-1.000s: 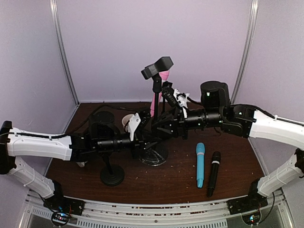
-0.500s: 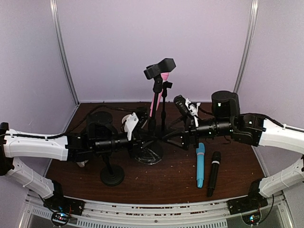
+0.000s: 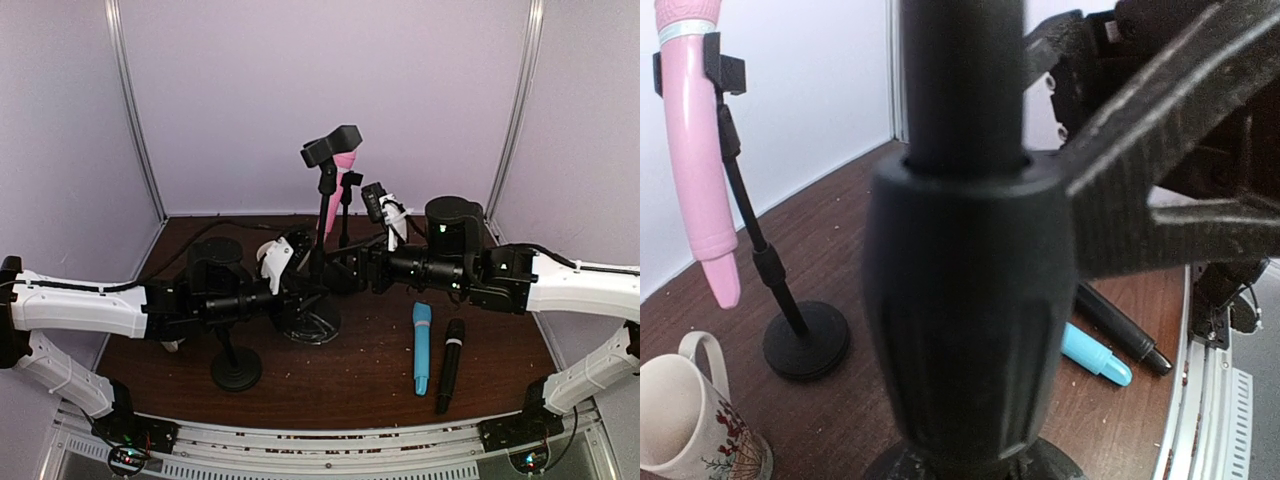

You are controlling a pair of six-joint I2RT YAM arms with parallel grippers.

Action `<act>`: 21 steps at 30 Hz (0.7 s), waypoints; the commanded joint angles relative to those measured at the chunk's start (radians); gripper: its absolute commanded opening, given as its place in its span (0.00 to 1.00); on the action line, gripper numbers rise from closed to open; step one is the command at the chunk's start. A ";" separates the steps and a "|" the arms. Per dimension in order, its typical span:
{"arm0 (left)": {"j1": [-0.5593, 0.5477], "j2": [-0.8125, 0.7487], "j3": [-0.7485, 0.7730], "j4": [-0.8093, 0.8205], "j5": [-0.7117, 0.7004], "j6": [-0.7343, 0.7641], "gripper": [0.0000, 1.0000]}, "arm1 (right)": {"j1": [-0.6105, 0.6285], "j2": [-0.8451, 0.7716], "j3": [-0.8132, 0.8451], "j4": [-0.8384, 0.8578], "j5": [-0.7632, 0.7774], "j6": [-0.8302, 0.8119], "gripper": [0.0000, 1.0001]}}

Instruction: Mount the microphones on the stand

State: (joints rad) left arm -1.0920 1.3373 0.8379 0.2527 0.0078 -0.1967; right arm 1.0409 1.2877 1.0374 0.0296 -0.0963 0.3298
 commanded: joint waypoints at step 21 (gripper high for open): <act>-0.003 0.016 0.071 0.082 0.049 -0.024 0.00 | 0.013 0.121 0.113 0.073 -0.097 0.097 0.45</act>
State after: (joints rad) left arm -1.0889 1.3563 0.8581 0.2333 0.0208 -0.2230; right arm 1.0496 1.3792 1.1168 0.0772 -0.1604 0.3939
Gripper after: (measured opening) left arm 0.150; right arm 0.461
